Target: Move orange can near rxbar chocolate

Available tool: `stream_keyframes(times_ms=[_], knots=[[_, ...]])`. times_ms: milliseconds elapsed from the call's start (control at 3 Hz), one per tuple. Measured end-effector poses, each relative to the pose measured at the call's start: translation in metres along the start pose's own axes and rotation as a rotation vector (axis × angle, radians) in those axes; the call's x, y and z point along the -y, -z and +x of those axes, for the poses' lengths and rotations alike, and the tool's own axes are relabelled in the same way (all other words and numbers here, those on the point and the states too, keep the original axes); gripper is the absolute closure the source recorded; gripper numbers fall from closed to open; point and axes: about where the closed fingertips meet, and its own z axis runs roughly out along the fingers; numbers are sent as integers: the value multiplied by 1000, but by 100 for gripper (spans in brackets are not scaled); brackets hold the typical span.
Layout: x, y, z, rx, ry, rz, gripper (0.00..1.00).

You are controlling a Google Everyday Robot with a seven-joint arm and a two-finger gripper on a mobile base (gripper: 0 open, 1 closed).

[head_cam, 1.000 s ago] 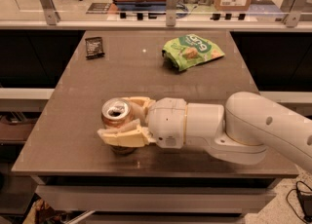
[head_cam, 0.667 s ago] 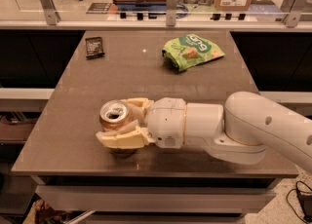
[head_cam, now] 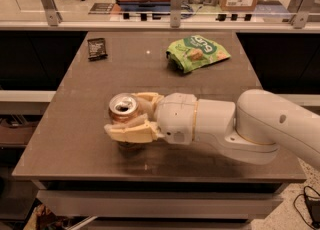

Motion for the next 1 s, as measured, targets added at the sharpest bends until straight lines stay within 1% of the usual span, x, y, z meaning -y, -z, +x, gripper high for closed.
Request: stream_keyframes(times_ms=[667,1000], knots=[[61,24,-27,0,-1,143,100],[99,41,-38,-5,-4,231,100]])
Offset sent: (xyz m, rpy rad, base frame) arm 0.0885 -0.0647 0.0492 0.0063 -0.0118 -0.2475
